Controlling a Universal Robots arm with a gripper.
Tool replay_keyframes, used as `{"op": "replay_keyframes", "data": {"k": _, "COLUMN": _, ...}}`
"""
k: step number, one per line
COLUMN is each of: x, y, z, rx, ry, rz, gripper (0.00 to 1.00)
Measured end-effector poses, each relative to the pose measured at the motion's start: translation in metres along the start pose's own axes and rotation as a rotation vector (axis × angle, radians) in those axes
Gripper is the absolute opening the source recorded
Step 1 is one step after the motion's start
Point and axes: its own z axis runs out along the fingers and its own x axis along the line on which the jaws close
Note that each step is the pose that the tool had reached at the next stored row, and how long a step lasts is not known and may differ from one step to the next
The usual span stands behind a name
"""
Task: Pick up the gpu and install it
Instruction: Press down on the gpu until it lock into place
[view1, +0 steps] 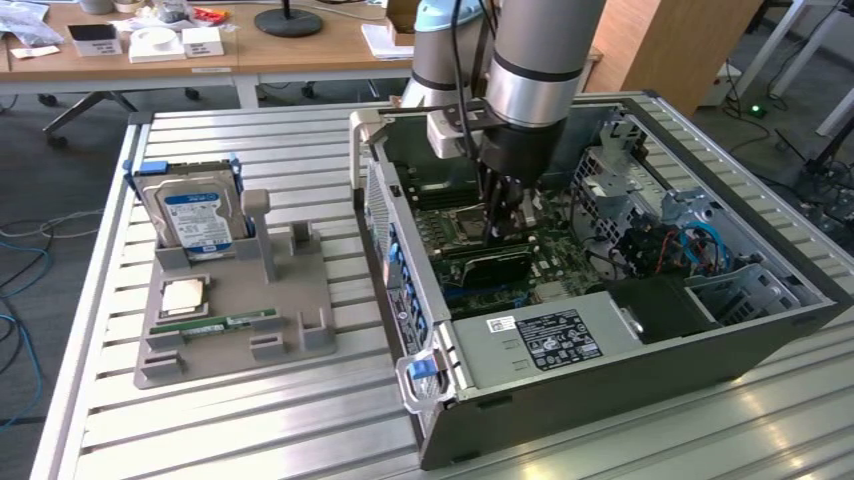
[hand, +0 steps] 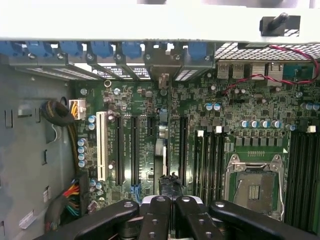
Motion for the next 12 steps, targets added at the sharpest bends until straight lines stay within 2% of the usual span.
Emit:
{"op": "replay_keyframes", "data": {"k": 6, "x": 0.0, "y": 0.0, "z": 0.0001, "rx": -0.0003, "ry": 0.0003, "rz": 0.001, "gripper": 0.11}}
{"op": "replay_keyframes", "data": {"k": 7, "x": -0.0001, "y": -0.0003, "z": 0.0003, "rx": -0.0009, "ry": 0.0017, "rz": 0.002, "gripper": 0.11}}
{"op": "replay_keyframes", "data": {"k": 9, "x": 0.0, "y": -0.0008, "z": 0.0004, "rx": -0.0034, "ry": 0.0095, "rz": 0.002, "gripper": 0.11}}
{"op": "replay_keyframes", "data": {"k": 12, "x": 0.0, "y": -0.0013, "z": 0.0008, "rx": -0.0065, "ry": 0.0127, "rz": 0.004, "gripper": 0.11}}
